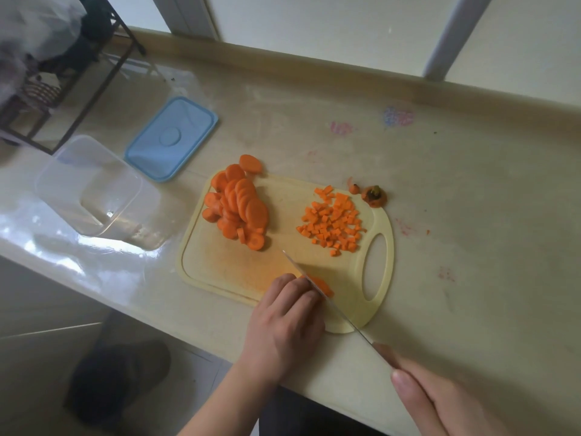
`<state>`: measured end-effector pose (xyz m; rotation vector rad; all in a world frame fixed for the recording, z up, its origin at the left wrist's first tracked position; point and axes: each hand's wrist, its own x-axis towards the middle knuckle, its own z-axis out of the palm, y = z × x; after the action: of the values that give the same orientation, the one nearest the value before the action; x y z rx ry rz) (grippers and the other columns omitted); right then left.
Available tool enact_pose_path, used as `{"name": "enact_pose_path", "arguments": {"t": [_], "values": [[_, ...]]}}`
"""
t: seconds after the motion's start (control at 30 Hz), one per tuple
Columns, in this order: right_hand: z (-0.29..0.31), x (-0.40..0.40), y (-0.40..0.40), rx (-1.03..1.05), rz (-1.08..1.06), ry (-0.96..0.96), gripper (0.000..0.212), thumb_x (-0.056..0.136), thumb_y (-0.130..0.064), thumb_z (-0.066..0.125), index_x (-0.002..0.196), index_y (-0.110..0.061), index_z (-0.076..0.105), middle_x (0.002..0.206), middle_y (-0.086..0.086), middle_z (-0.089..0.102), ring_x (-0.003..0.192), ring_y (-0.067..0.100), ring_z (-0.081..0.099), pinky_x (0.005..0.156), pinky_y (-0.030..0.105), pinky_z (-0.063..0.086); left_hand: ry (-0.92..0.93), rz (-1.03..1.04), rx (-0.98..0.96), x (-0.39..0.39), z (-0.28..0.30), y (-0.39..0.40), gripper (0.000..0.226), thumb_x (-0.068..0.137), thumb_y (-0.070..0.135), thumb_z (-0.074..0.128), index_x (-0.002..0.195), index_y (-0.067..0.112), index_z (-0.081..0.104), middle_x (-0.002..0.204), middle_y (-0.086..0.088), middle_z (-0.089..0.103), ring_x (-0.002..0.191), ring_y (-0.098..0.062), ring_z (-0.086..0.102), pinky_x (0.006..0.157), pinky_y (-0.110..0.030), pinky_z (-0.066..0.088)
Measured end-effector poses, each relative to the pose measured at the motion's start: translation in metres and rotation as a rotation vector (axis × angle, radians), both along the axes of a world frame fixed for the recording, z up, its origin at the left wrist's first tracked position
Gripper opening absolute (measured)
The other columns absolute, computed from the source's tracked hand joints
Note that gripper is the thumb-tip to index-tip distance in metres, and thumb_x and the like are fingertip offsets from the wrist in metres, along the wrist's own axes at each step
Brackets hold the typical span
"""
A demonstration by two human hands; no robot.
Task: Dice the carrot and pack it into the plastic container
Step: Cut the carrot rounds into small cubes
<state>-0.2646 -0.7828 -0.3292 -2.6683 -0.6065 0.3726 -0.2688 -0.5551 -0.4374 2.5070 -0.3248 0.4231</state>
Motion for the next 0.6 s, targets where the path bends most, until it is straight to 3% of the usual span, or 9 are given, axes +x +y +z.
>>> {"name": "enact_pose_path", "arguments": {"t": [0.13, 0.2, 0.37, 0.47, 0.53, 0.6], "values": [[-0.005, -0.004, 0.003, -0.07, -0.011, 0.027, 0.042, 0.093, -0.044, 0.031, 0.111, -0.037, 0.069, 0.134, 0.003, 0.057, 0.131, 0.027, 0.043, 0.119, 0.034, 0.009, -0.001, -0.002, -0.008, 0.0, 0.0, 0.0, 0.012, 0.085, 0.0, 0.071, 0.097, 0.001, 0.076, 0.108, -0.009, 0.071, 0.099, -0.034, 0.065, 0.09, -0.037, 0.054], [-0.007, -0.002, 0.01, -0.057, -0.066, 0.068, 0.037, 0.091, -0.043, 0.036, 0.114, -0.04, 0.066, 0.133, -0.002, 0.058, 0.13, 0.022, 0.044, 0.118, 0.03, 0.011, 0.006, -0.006, -0.006, 0.002, 0.0, 0.0, 0.015, 0.083, -0.001, 0.07, 0.097, 0.001, 0.076, 0.109, -0.009, 0.071, 0.098, -0.033, 0.064, 0.09, -0.037, 0.054], [-0.006, 0.0, 0.018, 0.086, -0.133, 0.203, 0.027, 0.095, -0.044, 0.037, 0.111, -0.064, 0.046, 0.101, -0.035, 0.055, 0.11, -0.018, 0.041, 0.097, -0.008, 0.011, 0.009, -0.015, -0.034, 0.0, 0.001, 0.003, 0.014, 0.082, -0.002, 0.073, 0.095, 0.001, 0.076, 0.105, -0.01, 0.07, 0.096, -0.033, 0.065, 0.088, -0.036, 0.054], [0.001, -0.005, 0.016, 0.151, -0.115, 0.15, 0.026, 0.097, -0.045, 0.033, 0.11, -0.06, 0.049, 0.103, -0.049, 0.04, 0.115, -0.035, 0.02, 0.096, -0.01, 0.009, -0.007, -0.009, -0.029, -0.002, 0.0, 0.006, 0.008, 0.084, 0.0, 0.074, 0.092, 0.001, 0.076, 0.101, -0.01, 0.07, 0.094, -0.033, 0.064, 0.086, -0.037, 0.054], [0.007, -0.005, 0.012, 0.122, -0.072, 0.122, 0.033, 0.099, -0.046, 0.028, 0.11, -0.05, 0.059, 0.109, -0.049, 0.045, 0.117, -0.029, 0.029, 0.1, -0.007, 0.008, -0.029, -0.014, -0.013, -0.002, -0.002, 0.005, 0.007, 0.087, 0.004, 0.072, 0.092, 0.001, 0.076, 0.101, -0.01, 0.071, 0.093, -0.032, 0.063, 0.086, -0.037, 0.054], [0.006, -0.004, 0.006, 0.03, -0.008, 0.109, 0.038, 0.097, -0.046, 0.031, 0.111, -0.044, 0.066, 0.125, -0.023, 0.058, 0.126, -0.004, 0.041, 0.114, 0.011, 0.009, -0.043, -0.017, -0.017, -0.001, -0.002, 0.004, 0.008, 0.088, 0.004, 0.071, 0.092, 0.001, 0.077, 0.101, -0.01, 0.072, 0.093, -0.032, 0.064, 0.087, -0.037, 0.054]]}}
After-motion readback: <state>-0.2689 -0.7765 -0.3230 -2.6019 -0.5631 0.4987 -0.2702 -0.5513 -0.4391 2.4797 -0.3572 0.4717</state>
